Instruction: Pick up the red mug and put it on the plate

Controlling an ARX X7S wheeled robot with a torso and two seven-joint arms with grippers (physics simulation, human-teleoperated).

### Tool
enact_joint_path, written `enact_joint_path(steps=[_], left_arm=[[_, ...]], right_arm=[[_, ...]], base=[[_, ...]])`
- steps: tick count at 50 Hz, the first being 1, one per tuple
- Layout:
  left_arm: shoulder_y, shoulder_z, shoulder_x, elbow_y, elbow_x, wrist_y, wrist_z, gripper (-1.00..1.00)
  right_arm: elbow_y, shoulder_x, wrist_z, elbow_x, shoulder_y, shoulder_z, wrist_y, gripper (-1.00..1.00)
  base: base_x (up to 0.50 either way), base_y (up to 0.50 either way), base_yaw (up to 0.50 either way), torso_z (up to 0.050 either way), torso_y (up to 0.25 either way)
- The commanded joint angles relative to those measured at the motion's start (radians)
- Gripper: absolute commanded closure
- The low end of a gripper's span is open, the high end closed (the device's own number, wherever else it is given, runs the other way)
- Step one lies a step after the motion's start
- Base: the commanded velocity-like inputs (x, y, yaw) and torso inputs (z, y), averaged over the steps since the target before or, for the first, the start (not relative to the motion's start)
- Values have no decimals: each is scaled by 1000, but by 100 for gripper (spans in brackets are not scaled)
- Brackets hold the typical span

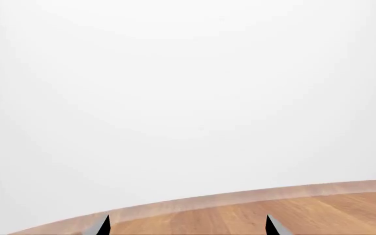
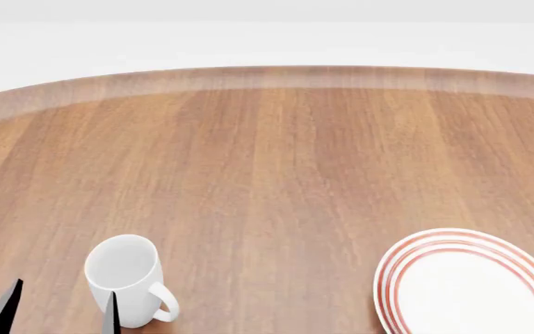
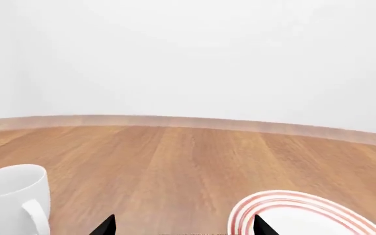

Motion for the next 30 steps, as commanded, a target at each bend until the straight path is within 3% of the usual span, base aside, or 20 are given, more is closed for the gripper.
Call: enact_joint_path(steps=[1,13,30], left_arm=[[-1,5,-3,0,-6,1,1,-100],[-2,10,-5,0,-11,-1,2,-100],[-4,13,-7,-4,-11,9,-2,-100]], right_arm=[[-196,78,42,-46,-163,-11,8,-100],[-134,123,40,-85,-345,6,-215,-100],[-13,113,25,-117,-398,-31,-344,-100]], base=[[0,0,0,0,0],[0,0,0,0,0],[0,0,0,0,0]])
